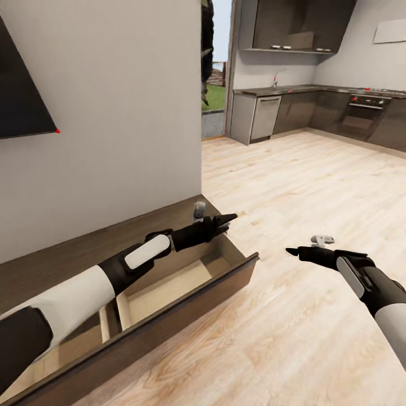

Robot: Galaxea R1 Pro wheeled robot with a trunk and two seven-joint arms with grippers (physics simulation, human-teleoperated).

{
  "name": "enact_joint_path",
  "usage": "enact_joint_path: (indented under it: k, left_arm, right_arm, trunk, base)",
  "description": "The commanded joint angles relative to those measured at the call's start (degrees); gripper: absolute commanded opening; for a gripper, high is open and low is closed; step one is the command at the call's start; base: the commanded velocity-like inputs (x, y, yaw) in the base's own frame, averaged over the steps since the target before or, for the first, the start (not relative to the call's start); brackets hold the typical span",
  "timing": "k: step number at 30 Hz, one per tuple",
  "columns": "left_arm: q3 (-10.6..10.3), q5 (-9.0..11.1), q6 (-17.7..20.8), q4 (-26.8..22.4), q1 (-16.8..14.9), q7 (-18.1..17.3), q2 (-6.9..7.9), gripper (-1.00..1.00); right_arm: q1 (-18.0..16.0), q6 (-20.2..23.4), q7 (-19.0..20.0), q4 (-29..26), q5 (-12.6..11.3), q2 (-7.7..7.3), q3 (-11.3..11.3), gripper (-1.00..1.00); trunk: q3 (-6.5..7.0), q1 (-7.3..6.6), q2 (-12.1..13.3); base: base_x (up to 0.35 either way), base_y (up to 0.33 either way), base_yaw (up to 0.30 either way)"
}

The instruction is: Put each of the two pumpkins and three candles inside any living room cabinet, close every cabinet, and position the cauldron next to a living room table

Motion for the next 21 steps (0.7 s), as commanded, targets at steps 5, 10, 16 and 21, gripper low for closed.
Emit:
enact_joint_path:
  k: [5, 10, 16, 21]
  left_arm:
    - [0.00, -0.26, 0.46, 7.55, -0.04, 0.17, 0.61, 1.00]
    - [-2.16, -0.38, 0.65, 13.25, 0.37, 0.17, 4.07, 1.00]
    - [-15.79, -0.16, 0.55, 28.32, 1.06, -0.21, 4.90, 1.00]
    - [-24.78, -0.17, 0.43, 28.31, 1.58, -0.18, 3.22, 1.00]
  right_arm:
    - [-0.01, -3.89, -9.95, 0.74, 0.28, 4.04, -0.78, 1.00]
    - [0.03, -6.89, -15.73, 1.91, 0.42, 7.36, -0.52, 1.00]
    - [0.30, -10.64, -17.07, 8.14, 5.06, 11.45, -0.26, 1.00]
    - [1.60, -11.64, -17.82, 15.32, 8.39, 12.59, -0.32, 1.00]
  trunk:
    - [0.35, 0.00, 0.00]
    - [0.69, 0.00, 0.00]
    - [1.10, 0.00, 0.00]
    - [1.45, 0.00, 0.00]
  base:
    - [0.000, 0.000, -0.229]
    - [0.000, 0.000, -0.229]
    - [0.000, 0.000, -0.229]
    - [0.000, 0.000, -0.229]
